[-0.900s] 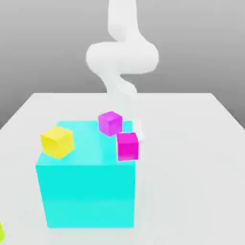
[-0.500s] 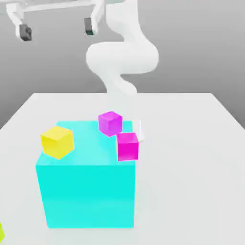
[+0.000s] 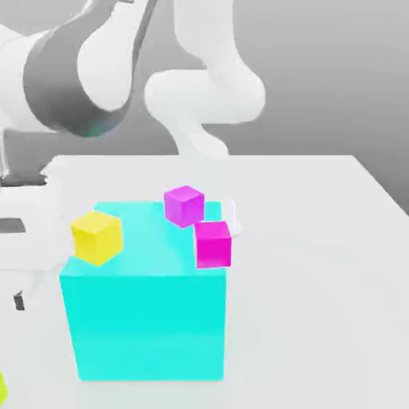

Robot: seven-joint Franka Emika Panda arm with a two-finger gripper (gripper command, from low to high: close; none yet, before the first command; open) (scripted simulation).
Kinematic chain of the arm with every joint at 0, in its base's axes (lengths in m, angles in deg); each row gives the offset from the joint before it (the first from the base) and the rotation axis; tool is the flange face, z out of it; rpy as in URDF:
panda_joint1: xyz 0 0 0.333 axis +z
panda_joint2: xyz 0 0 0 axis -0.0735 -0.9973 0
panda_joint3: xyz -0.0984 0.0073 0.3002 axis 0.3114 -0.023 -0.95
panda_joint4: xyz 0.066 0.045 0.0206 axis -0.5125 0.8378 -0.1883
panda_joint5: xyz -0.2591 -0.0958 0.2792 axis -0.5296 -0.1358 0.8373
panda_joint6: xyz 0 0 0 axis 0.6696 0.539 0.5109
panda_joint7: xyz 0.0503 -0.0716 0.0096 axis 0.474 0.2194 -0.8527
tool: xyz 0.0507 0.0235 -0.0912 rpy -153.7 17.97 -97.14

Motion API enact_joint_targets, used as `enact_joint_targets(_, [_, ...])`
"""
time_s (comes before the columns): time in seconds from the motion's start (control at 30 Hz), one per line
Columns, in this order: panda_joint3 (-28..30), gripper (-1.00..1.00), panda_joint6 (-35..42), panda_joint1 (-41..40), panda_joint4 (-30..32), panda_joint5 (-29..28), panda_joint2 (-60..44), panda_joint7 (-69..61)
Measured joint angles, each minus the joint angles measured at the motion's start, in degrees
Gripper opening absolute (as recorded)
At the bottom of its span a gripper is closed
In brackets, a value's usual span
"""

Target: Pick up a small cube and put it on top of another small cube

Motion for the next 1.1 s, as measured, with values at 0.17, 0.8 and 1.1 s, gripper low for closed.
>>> enact_joint_targets(0.17, [0.9,0.0,-2.3,-3.6,-1.6,0.0,-9.4,-3.3])
enact_joint_targets(0.8, [-0.3,-1.0,-2.2,-5.0,-2.1,2.1,-10.4,-3.9])
enact_joint_targets(1.1, [-1.7,-1.0,7.1,-0.3,6.2,2.8,6.6,5.6])
